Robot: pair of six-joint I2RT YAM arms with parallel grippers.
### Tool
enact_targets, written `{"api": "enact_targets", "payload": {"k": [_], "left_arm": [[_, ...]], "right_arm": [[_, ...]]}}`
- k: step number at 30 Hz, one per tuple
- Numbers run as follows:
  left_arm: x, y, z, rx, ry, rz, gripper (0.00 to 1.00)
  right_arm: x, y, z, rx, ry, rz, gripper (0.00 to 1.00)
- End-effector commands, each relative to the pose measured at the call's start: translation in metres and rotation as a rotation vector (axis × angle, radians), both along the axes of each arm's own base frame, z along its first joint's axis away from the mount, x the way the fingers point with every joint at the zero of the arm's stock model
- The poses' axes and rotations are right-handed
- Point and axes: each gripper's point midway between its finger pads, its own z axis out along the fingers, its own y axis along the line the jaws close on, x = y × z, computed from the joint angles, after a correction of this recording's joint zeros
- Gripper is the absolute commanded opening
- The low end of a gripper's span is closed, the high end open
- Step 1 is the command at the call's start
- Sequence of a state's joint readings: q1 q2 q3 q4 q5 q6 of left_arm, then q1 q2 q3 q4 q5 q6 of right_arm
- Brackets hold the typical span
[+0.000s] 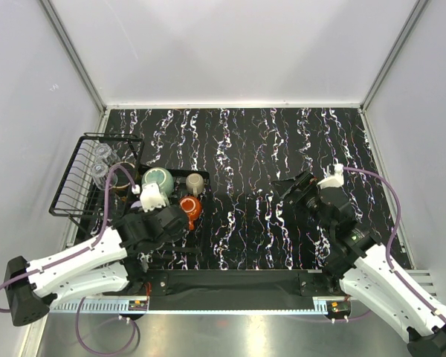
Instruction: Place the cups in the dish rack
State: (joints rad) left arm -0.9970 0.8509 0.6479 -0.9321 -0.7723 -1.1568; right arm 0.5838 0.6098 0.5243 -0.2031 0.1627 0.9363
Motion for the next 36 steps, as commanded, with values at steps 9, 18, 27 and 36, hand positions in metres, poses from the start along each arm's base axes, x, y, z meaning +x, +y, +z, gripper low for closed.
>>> {"api": "enact_targets", "payload": {"k": [9,18,27,36], "left_arm": [[-0.006,-0.055,0.065,-0.279,-0.013,-0.191,0.99],[-0.020,-0.138,0.113,-0.599,-0.088,-0.555,0.99],[-0.026,-0.161,0.121,-0.670,-0.095,-0.653,0.99],[-0.040,-0.175,0.132,-0.803,-0.134,-0.754,0.99]], "right_arm": [[-0.008,-0.009,-0.008,-0.030,0.028,-0.021,1.00],[-0.027,-0.039,-0.063,-0.155,0.242,-0.121,1.00],[-0.040,-0.046,-0.079,-0.207,0.327,-0.120,1.00],[-0.048,-0.052,-0.066,-0.065,0.201,-0.141,1.00]]}}
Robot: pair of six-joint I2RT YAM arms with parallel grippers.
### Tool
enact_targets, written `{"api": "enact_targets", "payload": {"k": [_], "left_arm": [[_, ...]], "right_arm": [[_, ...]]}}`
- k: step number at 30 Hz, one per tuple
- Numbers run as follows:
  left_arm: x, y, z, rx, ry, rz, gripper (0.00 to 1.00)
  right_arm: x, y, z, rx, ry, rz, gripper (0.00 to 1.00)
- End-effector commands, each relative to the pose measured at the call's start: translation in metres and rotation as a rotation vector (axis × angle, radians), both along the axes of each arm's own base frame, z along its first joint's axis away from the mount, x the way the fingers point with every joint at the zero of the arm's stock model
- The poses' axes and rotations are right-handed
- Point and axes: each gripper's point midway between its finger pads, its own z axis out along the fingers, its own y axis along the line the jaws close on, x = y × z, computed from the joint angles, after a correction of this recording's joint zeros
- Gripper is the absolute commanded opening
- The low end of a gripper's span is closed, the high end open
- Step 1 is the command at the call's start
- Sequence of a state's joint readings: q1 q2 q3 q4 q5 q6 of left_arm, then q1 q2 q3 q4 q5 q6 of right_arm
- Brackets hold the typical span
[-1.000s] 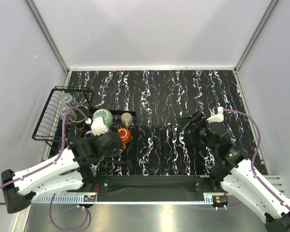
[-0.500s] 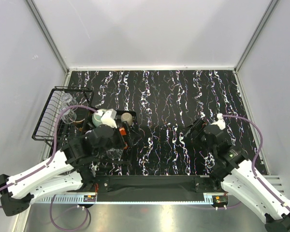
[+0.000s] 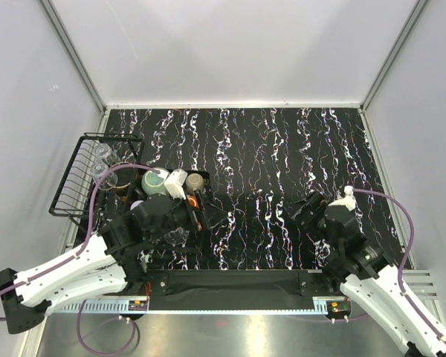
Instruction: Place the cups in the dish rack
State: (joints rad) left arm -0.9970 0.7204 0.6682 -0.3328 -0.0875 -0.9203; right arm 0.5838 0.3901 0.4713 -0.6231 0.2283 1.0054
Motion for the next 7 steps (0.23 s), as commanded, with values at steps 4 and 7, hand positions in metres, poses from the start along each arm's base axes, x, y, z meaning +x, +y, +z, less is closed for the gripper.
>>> {"api": "enact_targets", "payload": {"k": [4,7], "left_arm": [[-0.022,-0.033,0.024,-0.224,-0.044,-0.182,0.99],[-0.038,-0.043,0.032,-0.359,-0.090,-0.293,0.99]], "right_arm": [[-0.005,-0.007,-0.004,0.068,-0.058,-0.042,1.00],[-0.012,-0.001,0.009,0.114,-0.137,0.021,1.00]]}}
